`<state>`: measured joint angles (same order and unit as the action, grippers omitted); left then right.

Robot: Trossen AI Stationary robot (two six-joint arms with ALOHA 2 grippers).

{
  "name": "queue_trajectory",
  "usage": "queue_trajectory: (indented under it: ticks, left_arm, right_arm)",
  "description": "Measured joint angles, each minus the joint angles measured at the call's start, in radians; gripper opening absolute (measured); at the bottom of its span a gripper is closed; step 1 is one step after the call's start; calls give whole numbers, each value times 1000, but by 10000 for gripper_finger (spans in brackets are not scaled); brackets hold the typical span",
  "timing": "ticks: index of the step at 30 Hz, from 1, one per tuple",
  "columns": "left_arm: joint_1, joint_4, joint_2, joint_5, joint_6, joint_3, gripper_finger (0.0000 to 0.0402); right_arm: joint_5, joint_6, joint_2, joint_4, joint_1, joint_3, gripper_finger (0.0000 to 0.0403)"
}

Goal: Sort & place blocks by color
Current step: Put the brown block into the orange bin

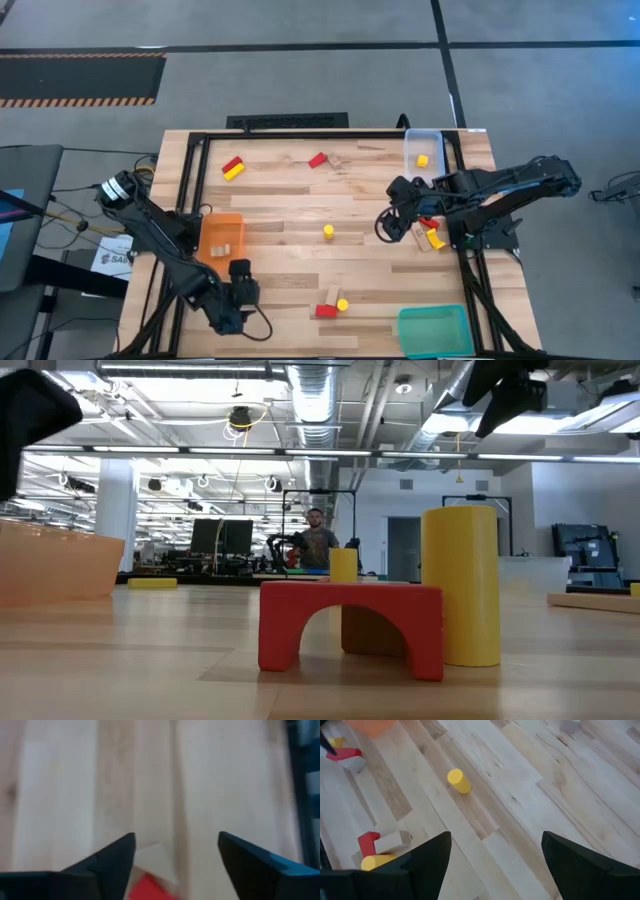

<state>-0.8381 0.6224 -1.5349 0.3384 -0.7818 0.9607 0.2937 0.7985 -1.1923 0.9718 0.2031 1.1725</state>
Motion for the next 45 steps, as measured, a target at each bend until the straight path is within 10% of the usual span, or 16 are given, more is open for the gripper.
queue_trajectory:
  ticks: [9,28,45]
  left_arm:
    - [42,45,-55,10,-15,0,361]
    - [51,6,-183,-58,-74,-27,365]
    - [54,-74,-179,-86,-69,-67,280]
  right_arm:
    - [1,-22,0,0,0,0,331]
    - [1,-51,0,14,-4,0,331]
    - [1,-49,0,23,-4,0,331]
